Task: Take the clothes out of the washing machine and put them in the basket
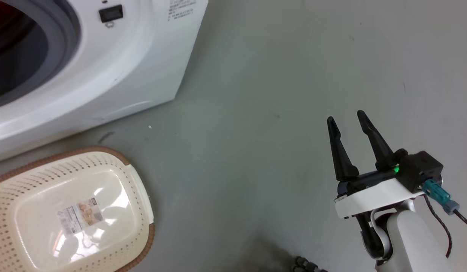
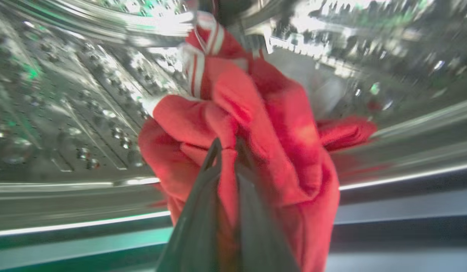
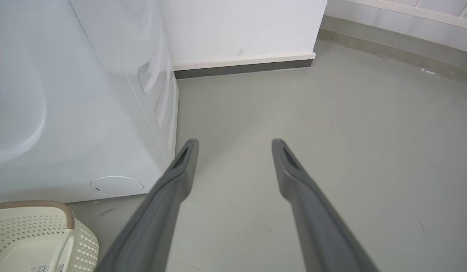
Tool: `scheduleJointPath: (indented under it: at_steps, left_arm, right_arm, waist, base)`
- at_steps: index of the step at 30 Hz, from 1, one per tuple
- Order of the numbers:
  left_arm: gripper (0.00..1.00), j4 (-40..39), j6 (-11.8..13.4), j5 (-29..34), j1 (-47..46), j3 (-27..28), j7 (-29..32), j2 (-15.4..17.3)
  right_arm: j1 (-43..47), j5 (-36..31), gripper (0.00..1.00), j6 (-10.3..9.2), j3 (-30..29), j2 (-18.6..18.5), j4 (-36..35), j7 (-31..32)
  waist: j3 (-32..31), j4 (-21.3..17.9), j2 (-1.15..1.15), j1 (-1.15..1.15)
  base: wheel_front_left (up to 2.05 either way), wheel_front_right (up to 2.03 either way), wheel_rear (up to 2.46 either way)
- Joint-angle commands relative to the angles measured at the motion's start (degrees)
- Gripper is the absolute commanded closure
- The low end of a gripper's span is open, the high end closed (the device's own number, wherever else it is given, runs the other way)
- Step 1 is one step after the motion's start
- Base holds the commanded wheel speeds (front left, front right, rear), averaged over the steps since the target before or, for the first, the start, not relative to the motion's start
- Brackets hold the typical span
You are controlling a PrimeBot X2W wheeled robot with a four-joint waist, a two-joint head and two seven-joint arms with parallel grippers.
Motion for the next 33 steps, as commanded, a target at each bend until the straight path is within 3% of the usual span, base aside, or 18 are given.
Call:
scheduleJointPath:
  at_steps: [1,7,17,26,33]
  left_arm:
    - [1.0,-0.7,0.3,-0.4,1.0,0.2,-1.6,-0.4]
    - [1.0,-1.7,1.4,-1.7,6.8,1.1,-13.7,-2.9]
    - [1.0,-0.4,2.3,-4.8,16.3,1.7,-30.3,-9.7]
    - [1.0,-1.8,1.2,-6.2,22.7,0.3,-37.9,-13.5]
    - [1.0,-6.7,0.7,-6.5,28.0,-1.4,-38.6,-15.0]
  right_arm:
    - [0.6,-0.3,0.0,-0.04,-0.4,0.0,-0.2,-0.1]
    - [2.6,-2.0,0.0,-0.04,-2.1,0.0,-0.1,-0.1]
    - [6.9,-5.0,0.0,-0.04,-4.7,0.0,-0.5,0.8]
    - [11.6,-7.5,0.0,-0.04,-6.9,0.0,-4.2,4.3]
    - [15.0,-8.1,0.0,-0.04,-8.2,0.0,-7.7,6.9]
  waist:
    - [-2.4,0.8,0.0,0.0]
    - [-8.2,2.5,0.0,0.0]
    - [-17.9,7.3,0.0,0.0]
    - [-25.8,11.8,0.0,0.0]
    - [-29.4,15.1,0.0,0.0]
  base:
    - [0.0,0.0,0.0]
    - [0.0,0.0,0.0]
    - [0.0,0.0,0.0]
    - [0.0,0.0,0.0]
    - [0.0,0.0,0.0]
